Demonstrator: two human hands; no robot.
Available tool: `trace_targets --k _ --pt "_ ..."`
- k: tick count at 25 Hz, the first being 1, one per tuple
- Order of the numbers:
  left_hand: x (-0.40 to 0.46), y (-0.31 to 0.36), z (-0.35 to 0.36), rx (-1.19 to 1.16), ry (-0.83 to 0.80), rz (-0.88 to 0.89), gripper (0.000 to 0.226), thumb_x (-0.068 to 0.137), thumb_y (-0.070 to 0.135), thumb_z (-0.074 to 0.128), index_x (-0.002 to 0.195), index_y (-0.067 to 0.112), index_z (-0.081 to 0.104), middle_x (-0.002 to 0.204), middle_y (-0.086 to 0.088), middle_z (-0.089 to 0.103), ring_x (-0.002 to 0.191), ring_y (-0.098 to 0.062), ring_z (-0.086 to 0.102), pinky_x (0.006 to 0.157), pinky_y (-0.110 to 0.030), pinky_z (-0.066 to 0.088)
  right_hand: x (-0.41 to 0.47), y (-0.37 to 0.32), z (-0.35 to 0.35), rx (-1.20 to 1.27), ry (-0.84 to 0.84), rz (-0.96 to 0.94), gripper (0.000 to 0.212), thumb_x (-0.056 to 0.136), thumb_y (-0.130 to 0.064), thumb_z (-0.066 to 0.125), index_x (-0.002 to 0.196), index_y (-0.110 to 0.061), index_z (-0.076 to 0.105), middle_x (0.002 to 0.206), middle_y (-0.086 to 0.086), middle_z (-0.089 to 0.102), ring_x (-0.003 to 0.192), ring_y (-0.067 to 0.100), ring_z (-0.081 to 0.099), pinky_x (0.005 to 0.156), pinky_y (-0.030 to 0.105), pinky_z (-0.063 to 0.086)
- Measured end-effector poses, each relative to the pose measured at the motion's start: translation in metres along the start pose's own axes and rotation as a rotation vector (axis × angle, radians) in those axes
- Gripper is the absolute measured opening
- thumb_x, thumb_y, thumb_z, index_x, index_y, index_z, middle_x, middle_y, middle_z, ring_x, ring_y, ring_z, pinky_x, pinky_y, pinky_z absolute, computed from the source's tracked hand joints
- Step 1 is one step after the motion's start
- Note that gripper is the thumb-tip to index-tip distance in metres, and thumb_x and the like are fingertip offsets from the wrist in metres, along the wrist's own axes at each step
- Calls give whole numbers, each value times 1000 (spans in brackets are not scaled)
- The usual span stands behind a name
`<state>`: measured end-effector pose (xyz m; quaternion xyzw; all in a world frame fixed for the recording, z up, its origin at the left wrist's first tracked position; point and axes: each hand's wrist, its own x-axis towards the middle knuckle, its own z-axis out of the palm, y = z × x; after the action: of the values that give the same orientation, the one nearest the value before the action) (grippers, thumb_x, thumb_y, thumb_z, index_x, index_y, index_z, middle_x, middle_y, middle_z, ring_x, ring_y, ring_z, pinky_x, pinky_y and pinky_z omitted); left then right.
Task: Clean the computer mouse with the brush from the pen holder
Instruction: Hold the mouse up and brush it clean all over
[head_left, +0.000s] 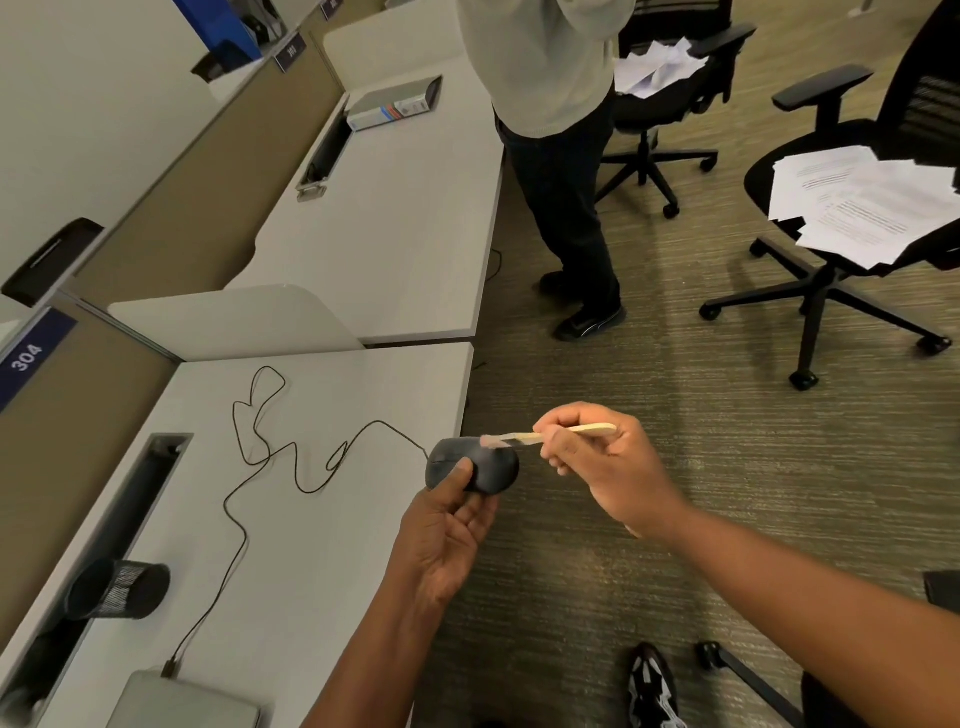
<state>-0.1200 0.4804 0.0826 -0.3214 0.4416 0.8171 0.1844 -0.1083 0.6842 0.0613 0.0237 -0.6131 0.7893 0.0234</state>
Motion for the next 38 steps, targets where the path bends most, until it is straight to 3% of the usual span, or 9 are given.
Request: trace_targets --k 5,13,16,20,23,26,28,32,38 --pt "-1 1 -1 18 -1 29 50 83 8 77 131 8 62 111 -20 80 100 -35 80 64 -36 67 -3 -6 2 -287 -200 -11 11 85 -17 67 88 -21 76 67 -12 67 53 2 54 49 18 40" --pt "1 -4 -6 25 20 46 66 76 8 77 139 10 57 132 -22 68 116 -40 71 77 -41 68 3 -7 -9 -358 -90 30 14 74 -17 59 69 -17 72 53 -12 61 45 1 50 43 16 34" --pt "1 -3 -9 -1 60 44 62 83 7 77 142 6 56 126 -22 71 109 -37 75 73 -39 69 0 -9 -9 -338 -78 17 14 77 -15 61 79 -24 71 62 -11 62 51 1 49 46 22 37" --pt "0 1 -6 -10 109 27 46 98 12 72 141 5 57 127 -24 68 104 -35 75 60 -35 66 -7 -7 2 -302 -269 58 12 87 -22 66 94 -30 72 76 1 70 58 9 54 50 27 40" --pt "-2 3 -3 3 110 27 51 88 16 79 134 1 61 128 -26 65 102 -33 74 60 -34 67 -9 -3 7 -341 -347 82 15 95 -20 67 102 -30 75 73 -11 68 59 2 52 53 23 40" --pt "-1 3 -4 -16 107 28 53 88 16 79 134 1 60 124 -26 67 102 -33 74 69 -35 68 -10 -2 4 -326 -325 94 13 98 -27 67 107 -32 75 72 -15 66 60 0 51 55 20 40" --pt "0 2 -5 -42 104 20 49 94 15 77 136 1 59 122 -26 67 94 -30 77 61 -33 68 -11 -3 2 -289 -281 101 14 96 -28 67 105 -33 76 72 -6 67 58 1 50 52 19 39" --pt "1 1 -4 -56 104 11 50 93 14 77 138 0 59 118 -25 68 78 -26 80 54 -30 64 -11 -2 1 -221 -229 107 14 95 -25 66 102 -31 77 82 29 65 55 13 46 47 23 35" --pt "-3 4 5 -52 83 16 68 79 13 81 142 2 56 122 -27 66 92 -31 78 57 -32 66 -9 -3 -1 -181 -102 113 15 89 -23 68 97 -30 79 93 29 71 82 60 62 65 65 50"
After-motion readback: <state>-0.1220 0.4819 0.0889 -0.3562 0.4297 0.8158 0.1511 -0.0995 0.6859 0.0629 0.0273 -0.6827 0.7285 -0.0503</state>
